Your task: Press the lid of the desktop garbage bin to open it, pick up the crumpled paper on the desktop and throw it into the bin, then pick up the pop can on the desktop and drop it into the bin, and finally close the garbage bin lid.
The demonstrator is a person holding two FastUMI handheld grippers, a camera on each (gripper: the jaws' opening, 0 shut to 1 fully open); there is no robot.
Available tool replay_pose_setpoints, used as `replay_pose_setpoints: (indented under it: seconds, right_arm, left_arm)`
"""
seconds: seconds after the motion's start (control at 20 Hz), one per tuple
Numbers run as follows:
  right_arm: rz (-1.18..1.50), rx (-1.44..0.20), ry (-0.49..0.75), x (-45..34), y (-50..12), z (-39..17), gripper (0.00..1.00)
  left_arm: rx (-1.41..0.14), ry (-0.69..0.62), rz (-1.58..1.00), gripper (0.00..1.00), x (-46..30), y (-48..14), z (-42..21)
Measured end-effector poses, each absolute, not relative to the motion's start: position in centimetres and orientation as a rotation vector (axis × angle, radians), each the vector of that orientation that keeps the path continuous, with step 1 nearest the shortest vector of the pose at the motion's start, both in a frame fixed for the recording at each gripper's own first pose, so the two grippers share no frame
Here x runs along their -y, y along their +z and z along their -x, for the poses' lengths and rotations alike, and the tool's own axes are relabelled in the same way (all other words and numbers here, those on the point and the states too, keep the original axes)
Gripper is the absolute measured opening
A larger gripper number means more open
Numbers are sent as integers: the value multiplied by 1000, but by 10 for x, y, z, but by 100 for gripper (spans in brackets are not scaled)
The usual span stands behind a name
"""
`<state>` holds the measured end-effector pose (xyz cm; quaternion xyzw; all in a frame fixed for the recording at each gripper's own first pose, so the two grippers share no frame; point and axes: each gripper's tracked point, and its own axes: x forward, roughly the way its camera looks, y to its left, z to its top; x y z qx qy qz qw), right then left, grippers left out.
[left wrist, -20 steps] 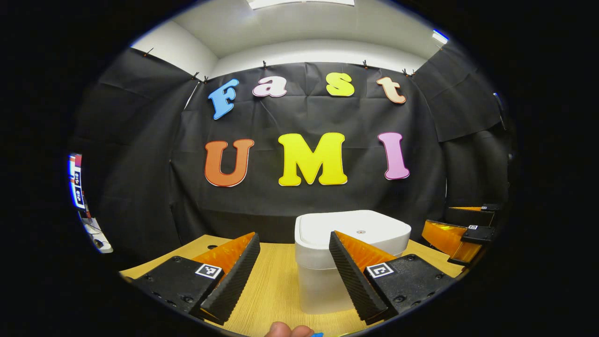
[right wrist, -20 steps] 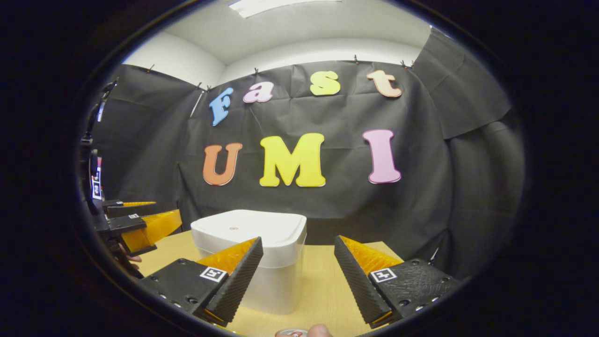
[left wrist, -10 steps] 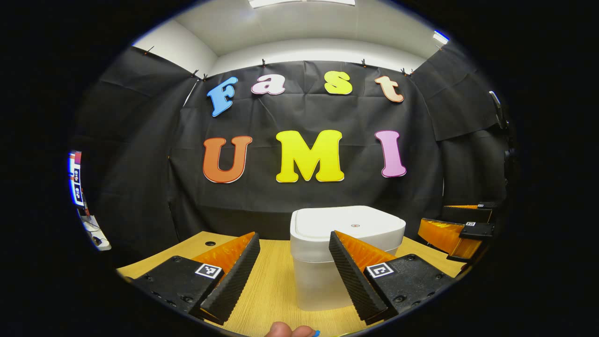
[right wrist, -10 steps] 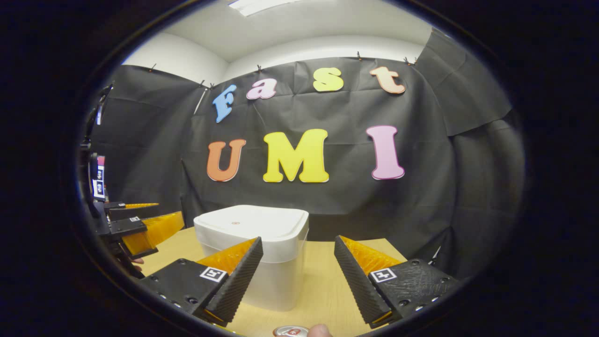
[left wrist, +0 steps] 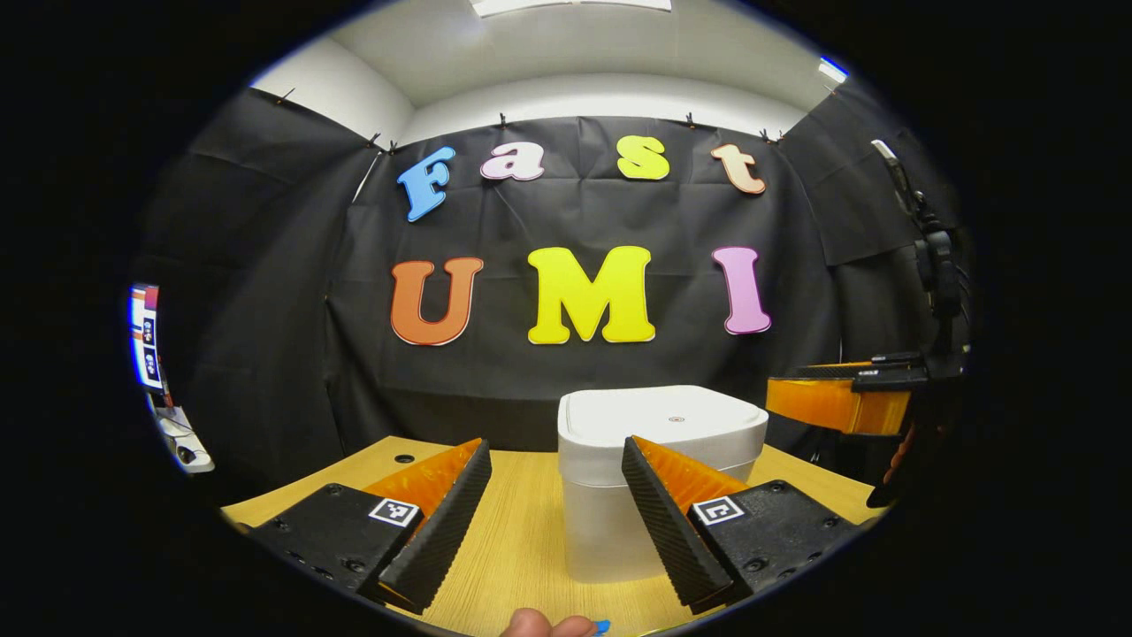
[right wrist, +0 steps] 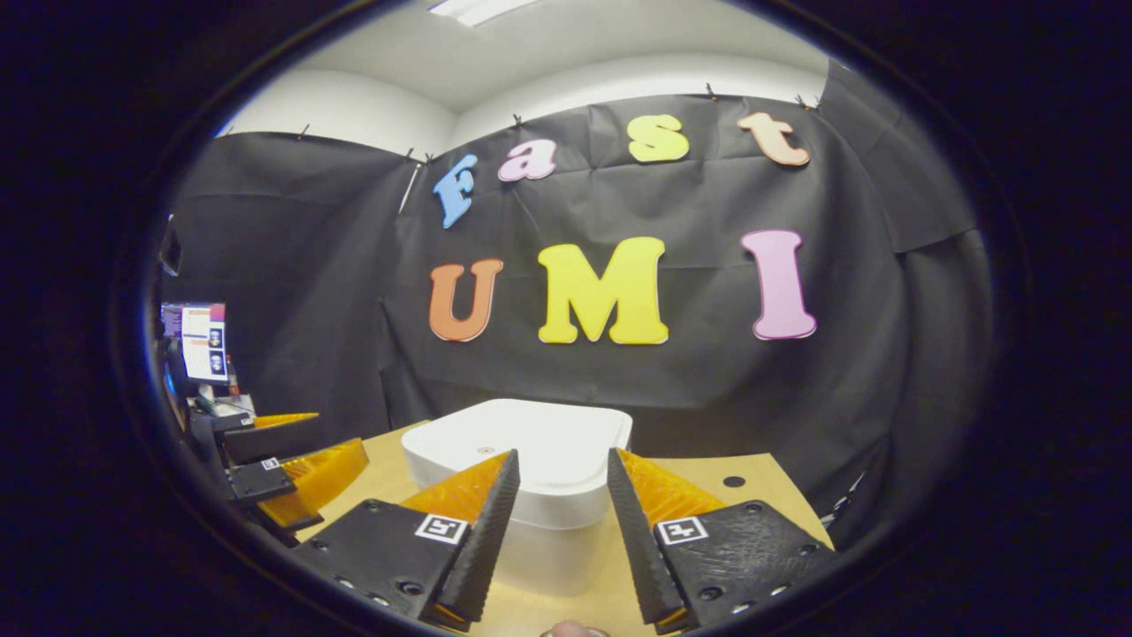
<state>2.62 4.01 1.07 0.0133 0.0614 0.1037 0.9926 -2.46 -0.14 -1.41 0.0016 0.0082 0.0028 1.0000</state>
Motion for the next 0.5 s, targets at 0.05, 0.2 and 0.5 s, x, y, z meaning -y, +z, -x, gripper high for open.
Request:
replay_pose_setpoints:
  seconds: [0.05,0.2,0.5]
  right_arm:
    - [-35,-135,225,-45,13,-26,51]
    - [-31,-158,232,-56,13,-46,26]
    - [-11,-194,310,-88,17,-64,0]
  left_arm:
    - [-17,7,-3,96,0,-14,26]
    - [-14,15,-3,96,-6,-15,28]
    - [-27,19,14,96,-12,-22,29]
